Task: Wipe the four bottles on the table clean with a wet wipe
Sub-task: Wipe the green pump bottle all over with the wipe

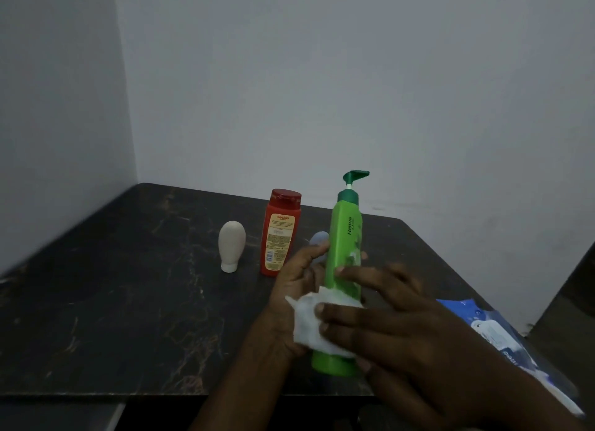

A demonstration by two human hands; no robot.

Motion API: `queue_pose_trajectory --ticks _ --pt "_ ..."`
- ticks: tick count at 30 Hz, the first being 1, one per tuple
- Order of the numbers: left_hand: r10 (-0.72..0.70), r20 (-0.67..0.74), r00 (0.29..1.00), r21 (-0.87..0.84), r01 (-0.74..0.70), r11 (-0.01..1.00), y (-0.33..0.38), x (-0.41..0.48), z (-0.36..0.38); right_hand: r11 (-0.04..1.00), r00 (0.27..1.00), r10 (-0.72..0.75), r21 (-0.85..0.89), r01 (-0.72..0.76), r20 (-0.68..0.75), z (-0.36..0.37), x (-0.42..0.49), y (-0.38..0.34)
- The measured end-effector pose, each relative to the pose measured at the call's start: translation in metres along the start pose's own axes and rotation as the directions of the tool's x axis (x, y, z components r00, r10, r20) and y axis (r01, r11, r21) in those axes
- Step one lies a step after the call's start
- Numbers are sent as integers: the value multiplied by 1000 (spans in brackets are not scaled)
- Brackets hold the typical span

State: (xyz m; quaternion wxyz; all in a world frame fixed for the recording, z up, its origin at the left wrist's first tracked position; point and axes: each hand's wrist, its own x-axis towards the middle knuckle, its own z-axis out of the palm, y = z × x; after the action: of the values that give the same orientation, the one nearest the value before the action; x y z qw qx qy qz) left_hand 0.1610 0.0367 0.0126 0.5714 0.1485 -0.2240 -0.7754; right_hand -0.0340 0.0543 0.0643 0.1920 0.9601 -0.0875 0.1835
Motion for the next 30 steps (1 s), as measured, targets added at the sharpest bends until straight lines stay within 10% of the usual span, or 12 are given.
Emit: queue_pose_trajectory --ticks 6,18,30 --pt "29 196 980 -16 -27 1000 -16 -1 0 964 964 227 -108 -242 -135 -7 7 30" --pt "97 80 992 70 -102 992 -12 6 -2 879 876 449 -85 -468 -178 -4 15 53" --pt "24 96 995 -34 -20 999 -5 8 -5 989 990 31 -140 -50 -135 10 -21 4"
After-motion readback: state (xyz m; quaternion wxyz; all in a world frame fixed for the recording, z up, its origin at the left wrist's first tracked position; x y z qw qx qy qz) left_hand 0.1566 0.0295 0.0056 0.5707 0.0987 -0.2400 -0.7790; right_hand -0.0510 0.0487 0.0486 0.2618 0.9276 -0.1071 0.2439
